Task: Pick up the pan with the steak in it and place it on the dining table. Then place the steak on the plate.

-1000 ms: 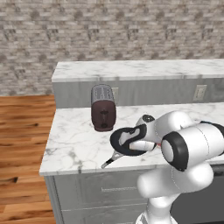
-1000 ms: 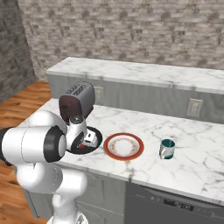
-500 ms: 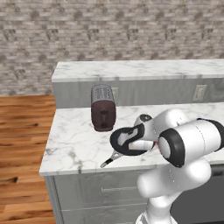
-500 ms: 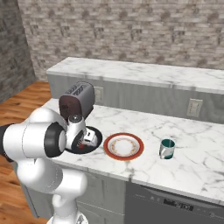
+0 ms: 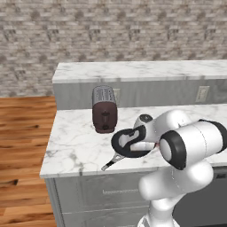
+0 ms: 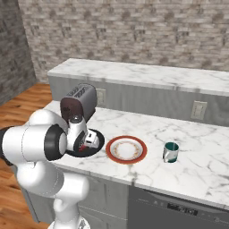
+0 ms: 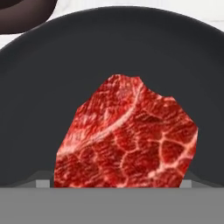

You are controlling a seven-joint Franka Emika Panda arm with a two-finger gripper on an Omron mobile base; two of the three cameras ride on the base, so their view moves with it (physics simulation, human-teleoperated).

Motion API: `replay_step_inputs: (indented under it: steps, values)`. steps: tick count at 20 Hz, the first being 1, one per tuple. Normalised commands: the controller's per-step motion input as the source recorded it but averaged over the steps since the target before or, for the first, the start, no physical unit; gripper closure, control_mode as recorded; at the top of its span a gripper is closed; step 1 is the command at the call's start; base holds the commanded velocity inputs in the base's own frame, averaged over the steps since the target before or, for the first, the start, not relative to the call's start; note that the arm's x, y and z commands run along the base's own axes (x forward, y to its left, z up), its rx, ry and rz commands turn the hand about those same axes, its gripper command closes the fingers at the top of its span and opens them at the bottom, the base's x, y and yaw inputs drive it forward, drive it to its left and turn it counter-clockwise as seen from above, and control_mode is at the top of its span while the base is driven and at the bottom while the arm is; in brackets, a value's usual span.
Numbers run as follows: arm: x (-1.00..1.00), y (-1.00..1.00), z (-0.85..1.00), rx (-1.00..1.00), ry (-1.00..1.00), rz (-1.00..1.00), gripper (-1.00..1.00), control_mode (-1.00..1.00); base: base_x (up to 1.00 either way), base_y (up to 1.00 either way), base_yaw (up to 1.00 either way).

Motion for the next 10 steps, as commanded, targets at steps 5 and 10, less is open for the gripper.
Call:
replay_step_inputs:
  steps: [5, 10]
  values:
    - [0.0, -0.02, 0.4, 0.01, -0.01, -0.01, 1.0, -1.0, 0.0, 0.0, 0.0]
    - [0.0, -0.1, 0.46, 0.0, 0.0, -0.05, 1.0, -1.0, 0.0, 0.0, 0.0]
